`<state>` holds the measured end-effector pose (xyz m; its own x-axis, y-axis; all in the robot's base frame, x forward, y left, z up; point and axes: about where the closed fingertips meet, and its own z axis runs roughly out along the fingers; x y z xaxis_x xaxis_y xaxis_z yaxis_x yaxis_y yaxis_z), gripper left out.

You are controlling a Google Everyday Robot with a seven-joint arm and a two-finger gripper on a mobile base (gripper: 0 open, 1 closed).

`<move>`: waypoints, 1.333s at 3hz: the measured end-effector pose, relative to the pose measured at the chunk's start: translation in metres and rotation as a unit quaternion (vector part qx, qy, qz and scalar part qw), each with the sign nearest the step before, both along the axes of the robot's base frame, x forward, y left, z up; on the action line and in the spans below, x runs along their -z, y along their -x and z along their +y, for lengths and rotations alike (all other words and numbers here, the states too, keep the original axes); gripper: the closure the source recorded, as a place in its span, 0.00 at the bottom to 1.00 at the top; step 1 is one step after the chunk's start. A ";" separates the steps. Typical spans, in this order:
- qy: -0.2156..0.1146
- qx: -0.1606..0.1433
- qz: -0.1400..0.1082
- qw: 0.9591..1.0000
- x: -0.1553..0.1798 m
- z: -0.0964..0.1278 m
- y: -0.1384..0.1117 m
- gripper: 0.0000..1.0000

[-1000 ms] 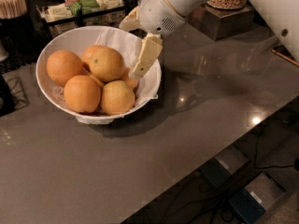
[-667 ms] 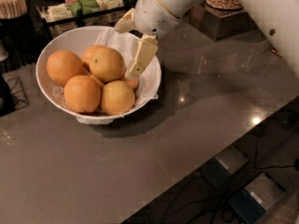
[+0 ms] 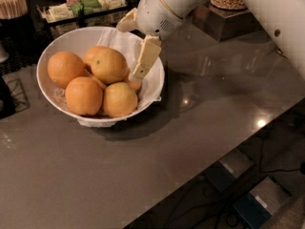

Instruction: Pick orange from white bowl

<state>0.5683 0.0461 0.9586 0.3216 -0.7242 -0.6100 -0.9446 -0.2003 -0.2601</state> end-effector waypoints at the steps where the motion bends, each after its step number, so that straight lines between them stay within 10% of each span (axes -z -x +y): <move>1: -0.004 -0.015 0.005 1.000 0.004 0.011 0.000 0.20; 4: -0.004 -0.071 0.030 0.997 0.020 0.053 -0.002 0.26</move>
Offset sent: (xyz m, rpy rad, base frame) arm 0.0024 0.0553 -0.0202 0.0215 0.0630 0.1591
